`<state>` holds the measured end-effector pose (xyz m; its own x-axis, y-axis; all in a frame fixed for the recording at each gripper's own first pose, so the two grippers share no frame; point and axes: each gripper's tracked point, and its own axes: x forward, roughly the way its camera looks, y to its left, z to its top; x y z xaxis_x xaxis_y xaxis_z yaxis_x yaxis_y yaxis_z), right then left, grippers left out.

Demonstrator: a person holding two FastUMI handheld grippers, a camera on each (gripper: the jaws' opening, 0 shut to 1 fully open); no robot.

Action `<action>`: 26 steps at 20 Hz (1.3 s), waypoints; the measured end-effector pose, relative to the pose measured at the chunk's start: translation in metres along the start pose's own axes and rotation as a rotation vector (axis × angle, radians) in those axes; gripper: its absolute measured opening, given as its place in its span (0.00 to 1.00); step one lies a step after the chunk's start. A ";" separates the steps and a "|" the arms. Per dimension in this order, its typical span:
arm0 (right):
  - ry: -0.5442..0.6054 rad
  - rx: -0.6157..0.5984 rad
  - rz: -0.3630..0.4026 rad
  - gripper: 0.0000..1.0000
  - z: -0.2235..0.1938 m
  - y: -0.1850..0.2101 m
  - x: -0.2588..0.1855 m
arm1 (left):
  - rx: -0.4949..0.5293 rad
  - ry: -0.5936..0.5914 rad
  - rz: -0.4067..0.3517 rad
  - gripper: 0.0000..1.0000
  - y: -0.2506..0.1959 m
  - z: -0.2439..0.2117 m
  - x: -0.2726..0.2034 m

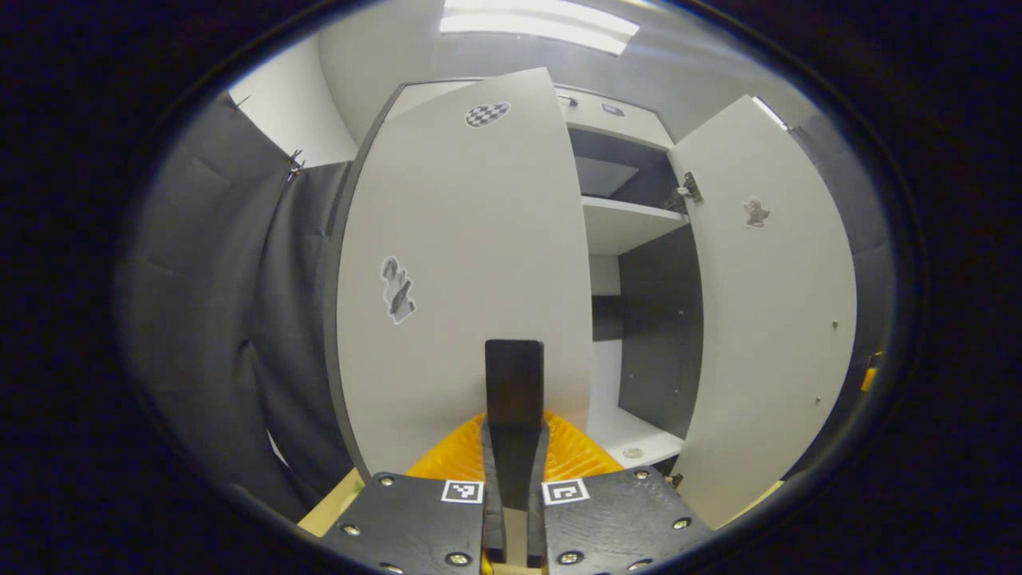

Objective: Open the right door of the double-door shoe cabinet with the right hand, and open the left door with the left hand.

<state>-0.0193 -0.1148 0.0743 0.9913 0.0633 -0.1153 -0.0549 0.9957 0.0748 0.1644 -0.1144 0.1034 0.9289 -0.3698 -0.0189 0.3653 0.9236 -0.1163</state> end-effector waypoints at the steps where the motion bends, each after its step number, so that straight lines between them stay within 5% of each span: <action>1: 0.000 0.004 0.003 0.98 0.000 0.003 0.002 | -0.001 -0.004 0.002 0.13 0.003 0.000 -0.006; 26: 0.035 -0.033 0.055 0.98 -0.013 0.072 0.017 | 0.005 -0.015 0.047 0.12 0.066 0.003 -0.080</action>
<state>-0.0083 -0.0411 0.0651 0.9819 0.1196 -0.1466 -0.1134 0.9923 0.0497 0.1148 -0.0236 0.0997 0.9458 -0.3248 -0.0093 0.3218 0.9403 -0.1111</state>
